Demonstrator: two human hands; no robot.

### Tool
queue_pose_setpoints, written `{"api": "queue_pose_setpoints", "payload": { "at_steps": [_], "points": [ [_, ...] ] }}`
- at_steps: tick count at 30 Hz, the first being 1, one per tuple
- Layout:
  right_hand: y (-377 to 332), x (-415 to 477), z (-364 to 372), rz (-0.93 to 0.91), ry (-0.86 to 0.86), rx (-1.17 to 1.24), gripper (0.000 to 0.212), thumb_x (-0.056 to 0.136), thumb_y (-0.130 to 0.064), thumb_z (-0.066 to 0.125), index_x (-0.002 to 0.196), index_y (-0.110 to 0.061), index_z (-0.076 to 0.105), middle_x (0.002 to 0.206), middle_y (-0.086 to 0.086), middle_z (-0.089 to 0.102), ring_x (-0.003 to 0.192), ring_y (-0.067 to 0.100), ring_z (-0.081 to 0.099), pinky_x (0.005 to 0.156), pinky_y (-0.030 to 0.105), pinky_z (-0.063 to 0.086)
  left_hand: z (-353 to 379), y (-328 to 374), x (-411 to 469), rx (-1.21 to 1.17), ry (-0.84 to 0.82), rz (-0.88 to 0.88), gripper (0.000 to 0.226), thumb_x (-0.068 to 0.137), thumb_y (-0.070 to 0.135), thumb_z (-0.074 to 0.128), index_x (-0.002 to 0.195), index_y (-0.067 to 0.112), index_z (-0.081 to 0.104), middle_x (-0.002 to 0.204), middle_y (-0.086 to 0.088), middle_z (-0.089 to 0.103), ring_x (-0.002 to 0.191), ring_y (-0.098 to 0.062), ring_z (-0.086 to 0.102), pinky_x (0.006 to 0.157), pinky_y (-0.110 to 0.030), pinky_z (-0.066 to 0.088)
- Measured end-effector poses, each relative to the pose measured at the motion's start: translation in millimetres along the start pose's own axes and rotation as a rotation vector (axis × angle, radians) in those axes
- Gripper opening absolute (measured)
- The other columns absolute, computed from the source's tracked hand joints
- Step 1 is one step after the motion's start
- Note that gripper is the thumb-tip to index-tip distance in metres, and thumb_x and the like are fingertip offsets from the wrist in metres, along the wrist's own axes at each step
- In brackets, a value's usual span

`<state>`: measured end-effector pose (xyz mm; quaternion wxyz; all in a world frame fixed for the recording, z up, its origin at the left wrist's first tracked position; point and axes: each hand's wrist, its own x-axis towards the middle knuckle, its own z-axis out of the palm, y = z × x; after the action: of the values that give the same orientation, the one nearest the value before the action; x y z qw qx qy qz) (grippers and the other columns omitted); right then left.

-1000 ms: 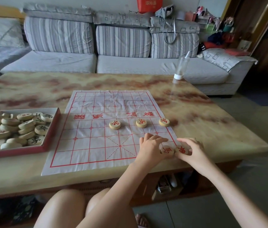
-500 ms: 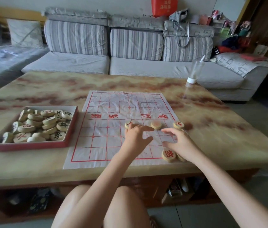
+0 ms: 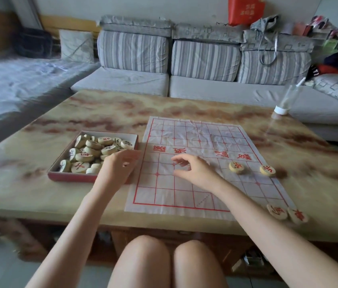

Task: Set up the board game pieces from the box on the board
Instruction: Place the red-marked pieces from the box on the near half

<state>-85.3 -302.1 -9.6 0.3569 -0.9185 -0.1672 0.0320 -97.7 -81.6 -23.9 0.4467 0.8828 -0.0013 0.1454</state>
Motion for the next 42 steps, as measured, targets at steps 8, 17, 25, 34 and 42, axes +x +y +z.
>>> {"api": "queue_pose_setpoints", "payload": {
  "at_steps": [8, 17, 25, 34, 42],
  "points": [
    [-47, 49, 45, -0.038, -0.102, 0.044, 0.035, 0.085, -0.018, 0.063, 0.119, -0.014, 0.059, 0.12, 0.005, 0.059, 0.106, 0.014, 0.054, 0.095, 0.028, 0.043, -56, -48, 1, 0.176, 0.192, -0.029, 0.026, 0.081, 0.005, 0.062, 0.105, 0.011, 0.07, 0.104, -0.01, 0.07, 0.099, -0.026, 0.063, 0.083, -0.029, 0.044],
    [-86, 87, 90, -0.106, -0.155, 0.051, 0.033, 0.084, -0.017, 0.061, 0.117, -0.014, 0.06, 0.105, 0.003, 0.06, 0.091, 0.014, 0.053, 0.079, 0.022, 0.041, -76, -89, 7, 0.524, 0.245, -0.152, 0.034, 0.074, 0.026, 0.072, 0.106, 0.016, 0.066, 0.109, -0.015, 0.065, 0.101, -0.038, 0.047, 0.087, -0.043, 0.037],
    [-121, 122, 126, -0.168, -0.204, -0.029, 0.04, 0.093, -0.009, 0.042, 0.131, -0.017, 0.052, 0.122, 0.002, 0.056, 0.123, 0.021, 0.038, 0.105, 0.031, 0.026, -85, -97, 24, 0.573, 0.104, -0.224, 0.051, 0.071, 0.043, 0.071, 0.111, 0.015, 0.056, 0.099, -0.008, 0.069, 0.102, -0.033, 0.049, 0.086, -0.037, 0.035],
    [-125, 159, 160, -0.206, -0.344, -0.337, 0.038, 0.094, -0.039, 0.046, 0.132, -0.037, 0.044, 0.135, 0.006, 0.033, 0.131, 0.029, 0.021, 0.113, 0.051, 0.016, -81, -100, 26, 0.488, 0.138, -0.183, 0.057, 0.071, 0.036, 0.068, 0.122, 0.019, 0.05, 0.102, -0.004, 0.07, 0.106, -0.031, 0.048, 0.09, -0.037, 0.039],
    [-121, 155, 152, -0.398, -0.291, -0.404, 0.038, 0.099, -0.021, 0.038, 0.137, -0.022, 0.042, 0.134, -0.003, 0.039, 0.121, 0.023, 0.024, 0.105, 0.032, 0.004, -78, -99, 22, 0.366, 0.187, -0.164, 0.055, 0.071, 0.037, 0.065, 0.12, 0.018, 0.051, 0.099, -0.006, 0.072, 0.106, -0.03, 0.046, 0.085, -0.034, 0.041]
  ]
}}
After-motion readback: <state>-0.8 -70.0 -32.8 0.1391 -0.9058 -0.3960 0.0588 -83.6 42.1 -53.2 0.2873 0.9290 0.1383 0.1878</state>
